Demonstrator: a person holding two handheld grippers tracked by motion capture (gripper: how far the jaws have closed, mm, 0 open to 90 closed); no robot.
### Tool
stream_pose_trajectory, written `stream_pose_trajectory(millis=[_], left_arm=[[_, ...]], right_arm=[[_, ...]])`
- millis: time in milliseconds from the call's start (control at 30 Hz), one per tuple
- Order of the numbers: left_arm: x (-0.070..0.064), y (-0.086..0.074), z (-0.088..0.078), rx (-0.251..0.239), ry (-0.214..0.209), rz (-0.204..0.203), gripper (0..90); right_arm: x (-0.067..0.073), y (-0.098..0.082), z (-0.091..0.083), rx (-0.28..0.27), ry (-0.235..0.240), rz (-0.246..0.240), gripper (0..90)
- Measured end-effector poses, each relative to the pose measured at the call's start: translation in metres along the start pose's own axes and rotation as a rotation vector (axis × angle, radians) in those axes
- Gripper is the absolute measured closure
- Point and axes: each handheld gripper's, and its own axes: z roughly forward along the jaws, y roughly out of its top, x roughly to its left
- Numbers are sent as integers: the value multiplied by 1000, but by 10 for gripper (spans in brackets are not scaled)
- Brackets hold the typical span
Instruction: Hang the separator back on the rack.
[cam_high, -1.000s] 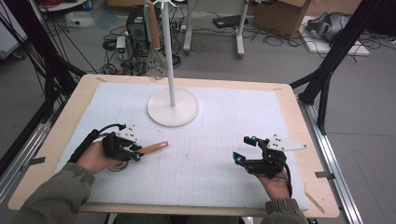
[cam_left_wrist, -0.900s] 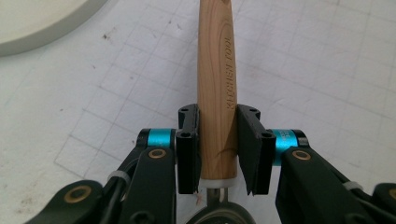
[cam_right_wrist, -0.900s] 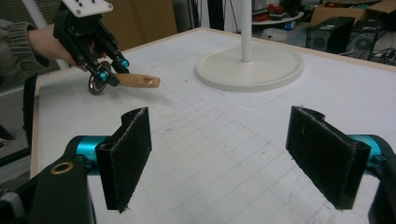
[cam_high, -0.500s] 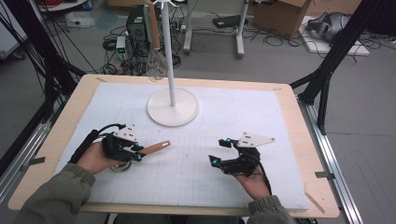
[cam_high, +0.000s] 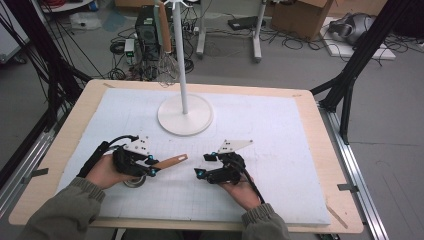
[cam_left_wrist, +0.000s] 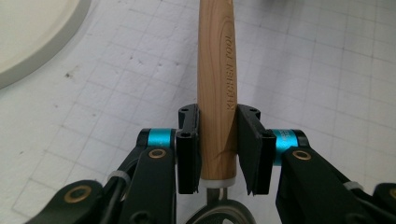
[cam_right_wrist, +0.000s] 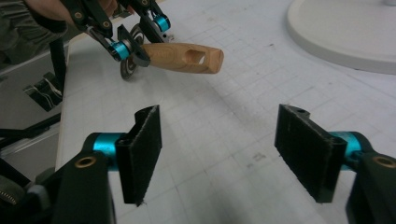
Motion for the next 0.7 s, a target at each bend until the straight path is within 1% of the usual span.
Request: stream_pose_trajectory(millis=[67,167,233,333,400,467,533,567,700], left_arm=[[-2,1,2,-5,-9,2,701],[-4,3,2,-6,-16,20,701],[-7,5,3,-18,-23,20,701],[-10,8,4,-22,-32,35,701],[-11,8,4,-30,-33,33,701],[-11,9,2,-28,-42,38,701],[-12,9,2,-42,-42,37,700],[-12,10,1,-36,-43,44,700],[-12,10,-1,-53,-53,39,700]], right_arm=[[1,2,8,3,16,13,356],[4,5,18,4,53,24,403],[6,8,23,3,82,28,448],[9,10,29,-3,115,38,520],[9,11,30,-18,128,46,546],[8,11,28,-36,142,72,594],[7,12,26,-54,150,77,632],[7,12,25,-62,156,81,646],[6,13,22,-97,201,115,678]])
